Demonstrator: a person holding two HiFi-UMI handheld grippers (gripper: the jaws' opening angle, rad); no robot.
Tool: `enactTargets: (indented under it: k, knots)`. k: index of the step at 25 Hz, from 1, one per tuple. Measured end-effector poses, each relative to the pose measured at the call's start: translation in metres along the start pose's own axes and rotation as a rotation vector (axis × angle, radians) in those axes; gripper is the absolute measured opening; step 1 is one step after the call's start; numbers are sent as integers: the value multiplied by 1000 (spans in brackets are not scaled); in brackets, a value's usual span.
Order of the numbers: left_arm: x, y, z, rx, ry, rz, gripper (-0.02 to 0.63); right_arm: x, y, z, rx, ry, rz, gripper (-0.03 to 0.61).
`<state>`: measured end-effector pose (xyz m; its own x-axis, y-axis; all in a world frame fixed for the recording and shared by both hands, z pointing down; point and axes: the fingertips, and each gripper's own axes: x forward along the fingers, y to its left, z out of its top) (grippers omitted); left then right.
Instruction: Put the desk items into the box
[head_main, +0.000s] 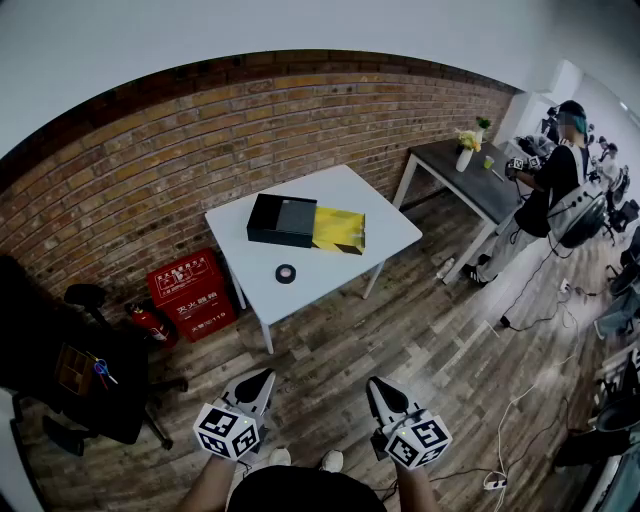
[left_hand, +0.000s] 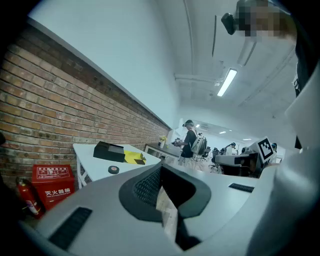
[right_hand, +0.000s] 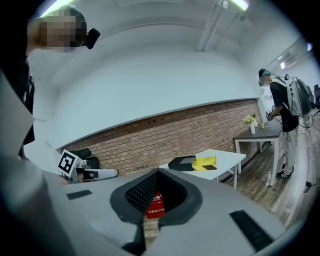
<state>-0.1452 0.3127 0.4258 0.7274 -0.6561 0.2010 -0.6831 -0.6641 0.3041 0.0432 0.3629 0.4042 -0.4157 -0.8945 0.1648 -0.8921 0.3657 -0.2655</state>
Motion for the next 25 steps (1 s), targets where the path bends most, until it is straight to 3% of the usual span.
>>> enactTargets:
  k: [16,25]
  knots:
    - [-17,7,2,5,-17,-16,12,-4,17,-4,-27,-7,-17,21]
    - [-36,13,-1,25,-2,-33,12,-8,34,-7,34,-31,-12,23]
